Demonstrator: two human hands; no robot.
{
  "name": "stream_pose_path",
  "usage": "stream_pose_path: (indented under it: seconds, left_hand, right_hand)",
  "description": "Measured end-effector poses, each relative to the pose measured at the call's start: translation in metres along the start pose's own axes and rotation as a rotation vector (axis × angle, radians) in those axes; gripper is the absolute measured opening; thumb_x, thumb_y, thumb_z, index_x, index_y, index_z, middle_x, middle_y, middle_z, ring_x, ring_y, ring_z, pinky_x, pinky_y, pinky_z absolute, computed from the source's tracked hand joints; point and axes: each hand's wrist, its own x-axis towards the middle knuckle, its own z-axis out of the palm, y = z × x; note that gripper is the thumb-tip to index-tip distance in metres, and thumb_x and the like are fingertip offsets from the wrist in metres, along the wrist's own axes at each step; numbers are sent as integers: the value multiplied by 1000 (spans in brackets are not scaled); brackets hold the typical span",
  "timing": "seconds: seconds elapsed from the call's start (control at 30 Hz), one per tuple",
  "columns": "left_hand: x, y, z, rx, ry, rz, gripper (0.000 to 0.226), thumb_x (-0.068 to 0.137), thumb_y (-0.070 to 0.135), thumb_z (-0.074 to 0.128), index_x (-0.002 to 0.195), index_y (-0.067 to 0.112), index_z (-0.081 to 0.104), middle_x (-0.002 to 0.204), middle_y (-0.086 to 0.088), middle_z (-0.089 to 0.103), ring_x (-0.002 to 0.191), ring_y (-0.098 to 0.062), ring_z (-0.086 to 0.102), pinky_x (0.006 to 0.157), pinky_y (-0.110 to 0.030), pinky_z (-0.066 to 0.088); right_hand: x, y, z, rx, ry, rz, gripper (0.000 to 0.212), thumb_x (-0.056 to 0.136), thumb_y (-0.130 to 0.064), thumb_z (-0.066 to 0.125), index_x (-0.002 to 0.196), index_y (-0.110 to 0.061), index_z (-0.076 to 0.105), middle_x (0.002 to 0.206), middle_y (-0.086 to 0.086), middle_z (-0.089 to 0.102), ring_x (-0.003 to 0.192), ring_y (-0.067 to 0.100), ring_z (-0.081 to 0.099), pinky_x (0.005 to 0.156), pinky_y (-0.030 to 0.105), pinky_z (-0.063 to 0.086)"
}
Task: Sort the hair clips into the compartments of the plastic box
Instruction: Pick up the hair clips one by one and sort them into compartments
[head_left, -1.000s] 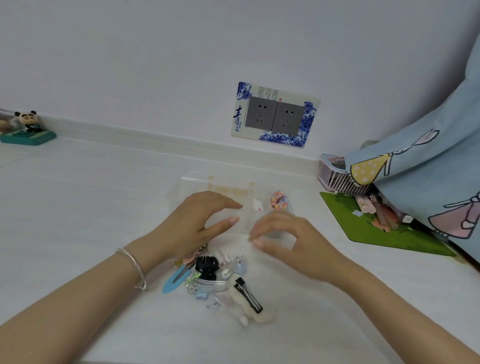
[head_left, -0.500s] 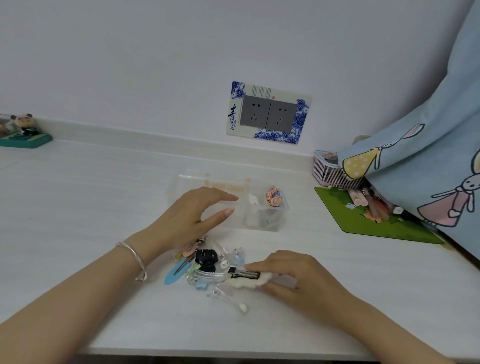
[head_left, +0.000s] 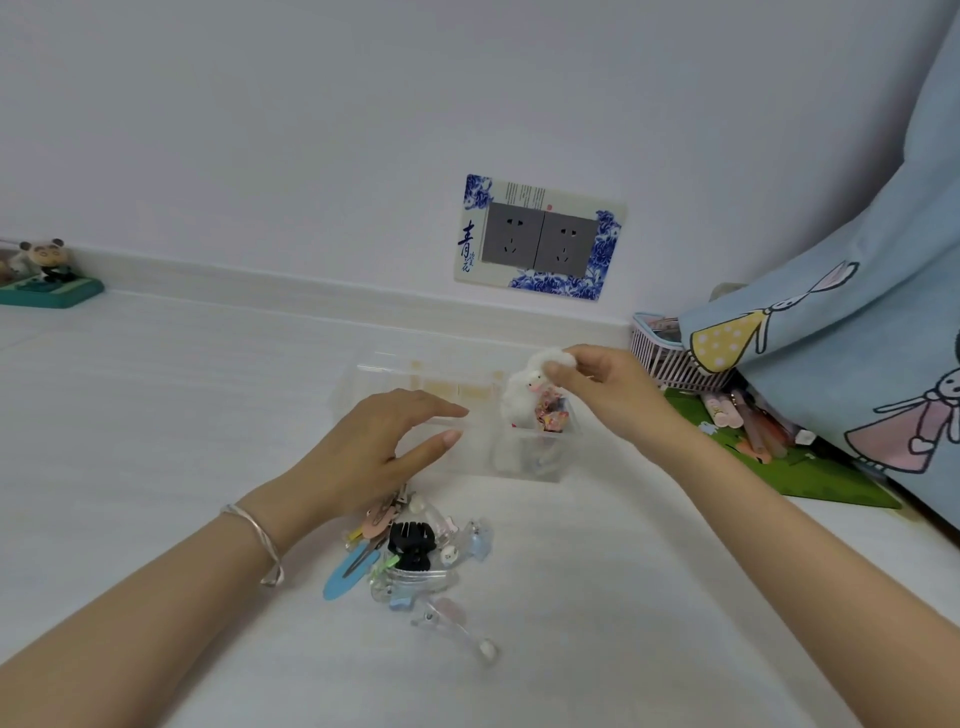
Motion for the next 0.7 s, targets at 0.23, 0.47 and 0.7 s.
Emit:
stream_pose_path:
  seconds: [0.23, 0.47, 0.7]
  left_hand:
    - [2, -1, 1, 20, -8, 5, 45, 89, 56, 33, 124, 35, 54, 124, 18, 57, 116, 5, 46, 99, -14, 31]
    - [2, -3, -1, 34, 1, 17, 43, 90, 54, 35, 123, 33, 54, 122, 17, 59, 114, 4, 47, 97, -9, 28]
    - [3, -1, -3, 23, 5, 23, 43, 90, 53, 37, 123, 32, 55, 122, 15, 60, 114, 2, 48, 97, -12, 32]
  right_hand:
    - [31, 4, 9, -356, -373, 129, 10, 83, -23, 66, 87, -15, 71, 94, -5, 57, 99, 16, 50, 80, 27, 43]
    - [25, 16, 17, -494, -72, -258, 22, 92, -34, 52, 84, -24, 70, 94, -7, 68, 102, 12, 56, 116, 41, 16]
    - [-5, 15, 22, -679, -152, -331, 34, 98, -36, 37, 97, -21, 67, 108, -11, 69, 129, 5, 41, 118, 36, -8]
